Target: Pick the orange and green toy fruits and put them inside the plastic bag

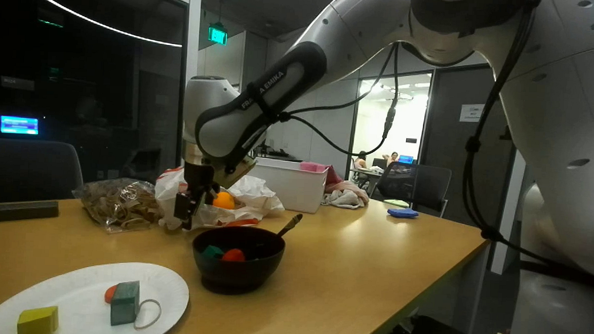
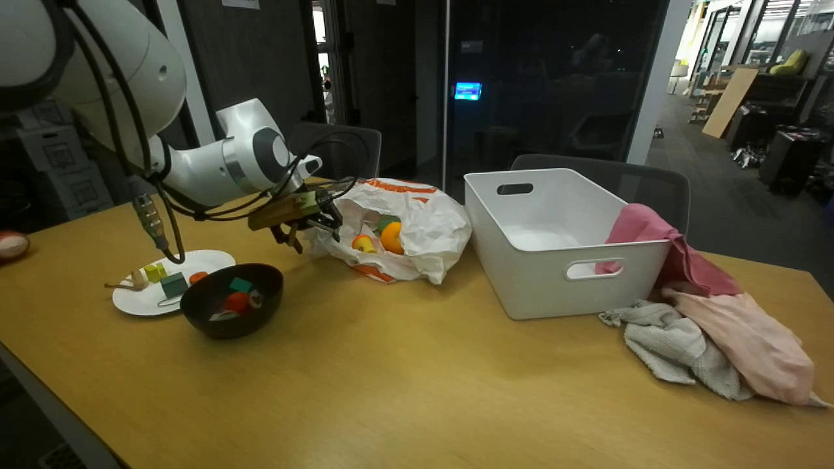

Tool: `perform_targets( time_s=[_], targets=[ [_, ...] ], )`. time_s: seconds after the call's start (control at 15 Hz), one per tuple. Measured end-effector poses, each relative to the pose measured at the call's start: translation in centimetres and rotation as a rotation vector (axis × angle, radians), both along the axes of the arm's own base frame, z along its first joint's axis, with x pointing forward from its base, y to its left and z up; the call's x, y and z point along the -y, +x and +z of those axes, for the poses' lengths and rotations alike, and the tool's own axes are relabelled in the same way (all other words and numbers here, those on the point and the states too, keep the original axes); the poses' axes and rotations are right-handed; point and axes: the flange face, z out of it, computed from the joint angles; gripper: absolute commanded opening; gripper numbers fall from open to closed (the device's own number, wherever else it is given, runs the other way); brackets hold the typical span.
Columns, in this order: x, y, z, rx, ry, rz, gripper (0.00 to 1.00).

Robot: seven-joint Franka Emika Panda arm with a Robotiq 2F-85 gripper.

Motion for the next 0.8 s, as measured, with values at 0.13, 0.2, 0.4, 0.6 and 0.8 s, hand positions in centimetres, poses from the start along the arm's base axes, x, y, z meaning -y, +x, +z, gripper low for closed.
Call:
perform_targets(
  time_s=[0.13, 0.2, 0.4, 0.6, 0.8],
  targets=[
    [0.5, 0.3, -0.2, 0.007, -0.001, 0.028, 0.59],
    [0.9, 0.5, -0.2, 0.014, 0.000, 0.038, 0.51],
    [1.8, 1.1, 0.3, 0.050, 0.007, 0.063, 0.27],
    [2.3, 1.4, 0.6, 0.075, 0.014, 0.073, 0.07],
    [2.6, 1.5, 0.7, 0.079, 0.015, 0.071, 0.02]
  ],
)
